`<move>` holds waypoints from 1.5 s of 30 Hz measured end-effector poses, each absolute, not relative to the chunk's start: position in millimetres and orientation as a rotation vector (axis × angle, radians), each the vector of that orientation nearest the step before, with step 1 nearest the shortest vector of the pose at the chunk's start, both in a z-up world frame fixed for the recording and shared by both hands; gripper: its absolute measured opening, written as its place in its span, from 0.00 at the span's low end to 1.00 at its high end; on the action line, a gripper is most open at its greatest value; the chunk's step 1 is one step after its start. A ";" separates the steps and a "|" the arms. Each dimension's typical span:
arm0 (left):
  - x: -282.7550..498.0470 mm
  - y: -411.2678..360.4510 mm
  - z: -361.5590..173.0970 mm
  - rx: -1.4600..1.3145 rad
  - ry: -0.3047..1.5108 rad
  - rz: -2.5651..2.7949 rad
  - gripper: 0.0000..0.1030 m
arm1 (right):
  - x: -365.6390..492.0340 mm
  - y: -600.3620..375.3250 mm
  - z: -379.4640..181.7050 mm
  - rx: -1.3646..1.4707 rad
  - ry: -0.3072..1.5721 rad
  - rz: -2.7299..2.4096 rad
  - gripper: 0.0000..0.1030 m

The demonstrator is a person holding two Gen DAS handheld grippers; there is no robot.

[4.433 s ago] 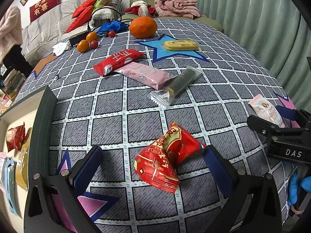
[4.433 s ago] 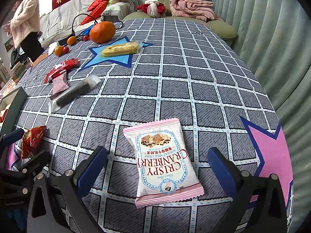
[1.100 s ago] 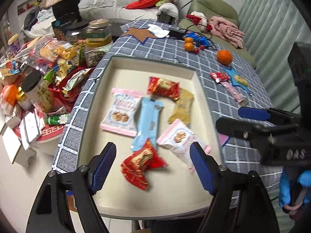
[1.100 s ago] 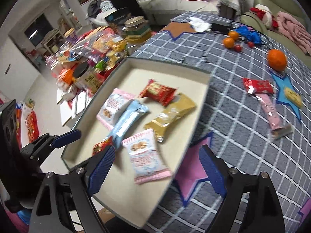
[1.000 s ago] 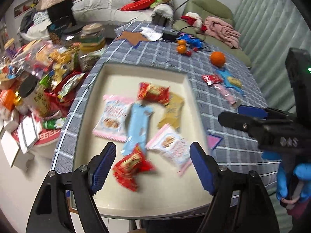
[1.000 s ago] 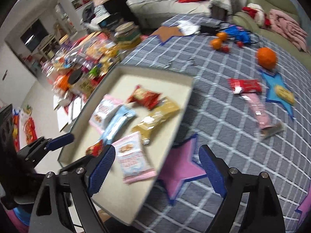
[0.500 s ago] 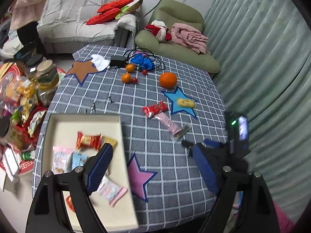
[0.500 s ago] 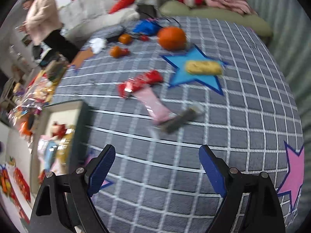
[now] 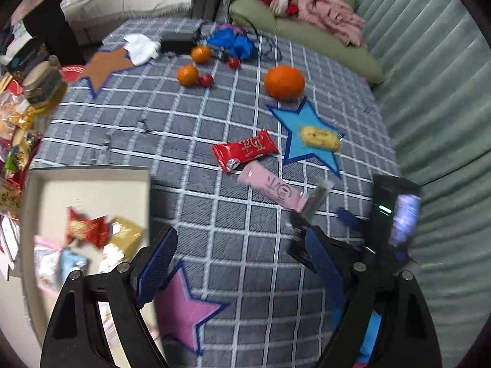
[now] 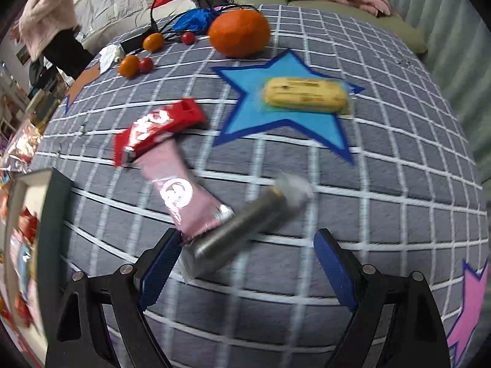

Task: Organize snacks

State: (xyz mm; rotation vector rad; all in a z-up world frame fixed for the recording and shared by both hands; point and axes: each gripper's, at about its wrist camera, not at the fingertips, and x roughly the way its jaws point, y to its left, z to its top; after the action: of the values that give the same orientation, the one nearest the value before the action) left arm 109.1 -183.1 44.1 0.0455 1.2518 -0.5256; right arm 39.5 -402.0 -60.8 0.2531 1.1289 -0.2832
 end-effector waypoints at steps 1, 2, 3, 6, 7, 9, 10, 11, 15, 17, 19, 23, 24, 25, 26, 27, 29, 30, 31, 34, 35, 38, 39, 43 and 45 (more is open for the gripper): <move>112.4 -194.0 33.6 0.062 1.263 -0.510 0.85 | 34.7 -410.1 -61.2 0.251 1.124 -0.297 0.86; 115.2 -202.2 25.8 0.069 1.275 -0.498 0.85 | 30.6 -416.4 -60.9 0.249 1.119 -0.308 0.86; 118.6 -209.0 18.5 0.072 1.290 -0.489 0.85 | 26.8 -423.3 -61.3 0.246 1.118 -0.321 0.86; 123.9 -227.8 1.2 0.075 1.314 -0.462 0.85 | 15.6 -442.9 -60.5 0.252 1.117 -0.333 0.86; 123.4 -232.9 0.0 0.097 1.285 -0.454 0.85 | 12.2 -448.4 -59.6 0.264 1.116 -0.327 0.86; 116.5 -244.7 3.0 0.213 1.155 -0.459 0.85 | 4.6 -459.9 -57.0 0.307 1.108 -0.314 0.86; 111.2 -250.9 4.3 0.288 1.089 -0.468 0.85 | 2.7 -464.5 -56.2 0.326 1.101 -0.314 0.86; 104.9 -258.5 3.1 0.384 1.018 -0.488 0.85 | 0.7 -469.2 -55.5 0.339 1.095 -0.318 0.86; 85.5 -271.9 -11.6 0.588 0.898 -0.604 0.85 | 0.2 -480.6 -55.1 0.372 1.077 -0.312 0.86; 85.8 -277.8 -23.4 0.639 0.900 -0.638 0.86 | 1.8 -481.8 -53.3 0.392 1.065 -0.293 0.86; 89.0 -281.2 -33.0 0.663 0.908 -0.650 0.86 | 7.0 -478.1 -52.0 0.389 1.066 -0.270 0.86; 101.7 -282.2 -44.1 0.631 0.942 -0.664 0.87 | 24.3 -464.9 -57.0 0.348 1.088 -0.244 0.86; 102.6 -283.1 -45.3 0.627 0.952 -0.668 0.87 | 29.1 -459.5 -56.9 0.312 1.094 -0.249 0.81; 102.2 -283.0 -45.8 0.618 0.948 -0.674 0.87 | 31.5 -456.3 -56.5 0.284 1.096 -0.253 0.76; 101.1 -284.3 -46.7 0.622 0.944 -0.676 0.86 | 34.2 -452.6 -55.9 0.253 1.100 -0.254 0.63; 100.0 -285.1 -46.2 0.624 0.937 -0.676 0.82 | 36.6 -449.2 -55.5 0.230 1.103 -0.251 0.49; 96.6 -287.7 -44.5 0.611 0.947 -0.707 0.64 | 37.5 -444.2 -54.8 0.215 1.105 -0.232 0.30; 93.8 -287.9 -43.6 0.603 0.957 -0.718 0.47 | 36.3 -442.3 -55.0 0.210 1.106 -0.229 0.27; 90.9 -288.2 -43.2 0.607 0.958 -0.710 0.39 | 34.6 -441.7 -55.1 0.206 1.104 -0.227 0.27; 79.1 -282.5 -43.8 0.625 0.952 -0.652 0.20 | 22.4 -441.7 -54.3 0.228 1.105 -0.217 0.23; 75.4 -276.1 -43.2 0.596 0.969 -0.643 0.16 | 18.1 -443.1 -53.4 0.238 1.105 -0.217 0.23; 65.1 -253.1 -42.1 0.487 1.031 -0.610 0.16 | 0.5 -441.8 -50.0 0.262 1.102 -0.216 0.23; 60.8 -243.7 -42.4 0.449 1.055 -0.597 0.16 | -6.4 -440.4 -49.4 0.267 1.103 -0.215 0.23; 36.5 -216.5 -42.1 0.383 1.088 -0.589 0.16 | -38.9 -432.7 -46.3 0.274 1.103 -0.211 0.23; 27.6 -214.5 -38.5 0.427 1.056 -0.599 0.25 | -55.2 -429.9 -47.0 0.278 1.109 -0.209 0.23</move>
State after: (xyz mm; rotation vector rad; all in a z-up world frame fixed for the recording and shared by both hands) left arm 27.6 -214.5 -38.5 0.4269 1.0562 -0.5995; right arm -55.2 -429.9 -47.0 0.2783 1.1086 -0.2088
